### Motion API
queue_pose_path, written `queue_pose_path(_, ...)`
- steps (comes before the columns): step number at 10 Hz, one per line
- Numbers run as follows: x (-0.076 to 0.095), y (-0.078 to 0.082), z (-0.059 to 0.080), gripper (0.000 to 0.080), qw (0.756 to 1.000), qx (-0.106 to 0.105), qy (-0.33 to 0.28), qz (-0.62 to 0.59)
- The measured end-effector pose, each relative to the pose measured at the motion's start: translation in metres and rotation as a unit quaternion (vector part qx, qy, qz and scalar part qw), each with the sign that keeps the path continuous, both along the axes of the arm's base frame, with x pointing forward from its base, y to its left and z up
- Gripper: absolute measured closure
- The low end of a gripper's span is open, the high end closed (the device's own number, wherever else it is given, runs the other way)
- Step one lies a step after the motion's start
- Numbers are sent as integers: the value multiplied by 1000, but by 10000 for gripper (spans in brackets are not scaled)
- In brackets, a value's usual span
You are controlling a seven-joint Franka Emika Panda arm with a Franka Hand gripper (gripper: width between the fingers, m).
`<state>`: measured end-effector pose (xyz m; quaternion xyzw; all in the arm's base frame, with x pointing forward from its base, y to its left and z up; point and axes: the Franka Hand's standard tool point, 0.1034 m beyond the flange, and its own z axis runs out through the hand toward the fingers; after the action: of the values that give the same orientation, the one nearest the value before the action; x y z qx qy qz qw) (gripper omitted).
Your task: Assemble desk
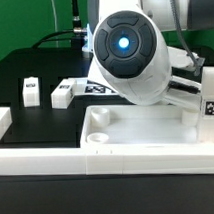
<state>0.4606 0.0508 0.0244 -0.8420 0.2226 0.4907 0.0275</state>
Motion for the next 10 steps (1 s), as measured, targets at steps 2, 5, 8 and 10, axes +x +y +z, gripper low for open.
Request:
queue_pose_path(2,-3,0,-1,151,1000,3,2,2)
queue_pose_path(5,-3,0,-1,151,1000,2,2,1)
queue_pose_path(8,-3,0,-1,278,1000,3,2,1)
queue_pose_path(10,-3,0,-1,551,1000,3,2,1)
